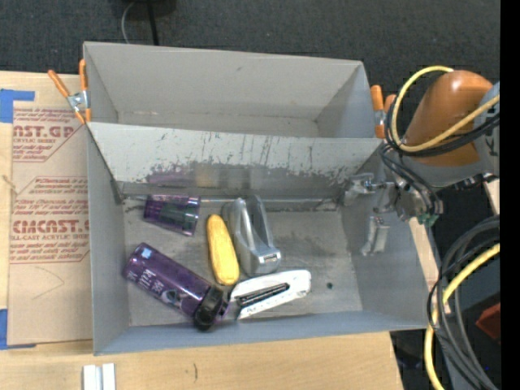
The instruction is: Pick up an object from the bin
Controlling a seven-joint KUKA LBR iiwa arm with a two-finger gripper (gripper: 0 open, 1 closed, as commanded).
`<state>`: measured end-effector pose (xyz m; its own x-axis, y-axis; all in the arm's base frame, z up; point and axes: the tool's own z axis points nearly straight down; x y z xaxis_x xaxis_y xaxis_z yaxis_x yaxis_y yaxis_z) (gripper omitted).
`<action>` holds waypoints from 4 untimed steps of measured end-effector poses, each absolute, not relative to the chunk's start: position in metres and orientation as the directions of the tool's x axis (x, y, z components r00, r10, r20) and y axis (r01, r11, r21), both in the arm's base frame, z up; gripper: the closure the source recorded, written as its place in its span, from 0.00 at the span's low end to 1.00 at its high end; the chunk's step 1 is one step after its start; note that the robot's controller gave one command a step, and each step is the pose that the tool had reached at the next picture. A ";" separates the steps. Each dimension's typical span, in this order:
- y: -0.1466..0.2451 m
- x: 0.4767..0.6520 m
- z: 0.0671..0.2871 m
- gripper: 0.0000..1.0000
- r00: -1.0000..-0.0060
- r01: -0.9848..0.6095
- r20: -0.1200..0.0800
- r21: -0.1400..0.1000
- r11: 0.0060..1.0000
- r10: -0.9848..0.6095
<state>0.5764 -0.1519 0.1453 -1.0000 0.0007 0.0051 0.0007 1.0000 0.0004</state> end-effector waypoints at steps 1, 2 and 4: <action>-0.151 0.578 0.150 0.00 -1.000 -0.001 -0.002 -0.001 1.000 -0.001; -0.121 0.535 0.132 0.00 -0.999 -0.046 -0.004 -0.002 0.999 -0.046; -0.066 0.525 0.090 0.00 -0.989 -0.146 -0.006 -0.004 0.989 -0.146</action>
Offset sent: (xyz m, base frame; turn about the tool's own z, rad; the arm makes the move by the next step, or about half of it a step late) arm -0.0815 0.0615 -0.0322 -0.0923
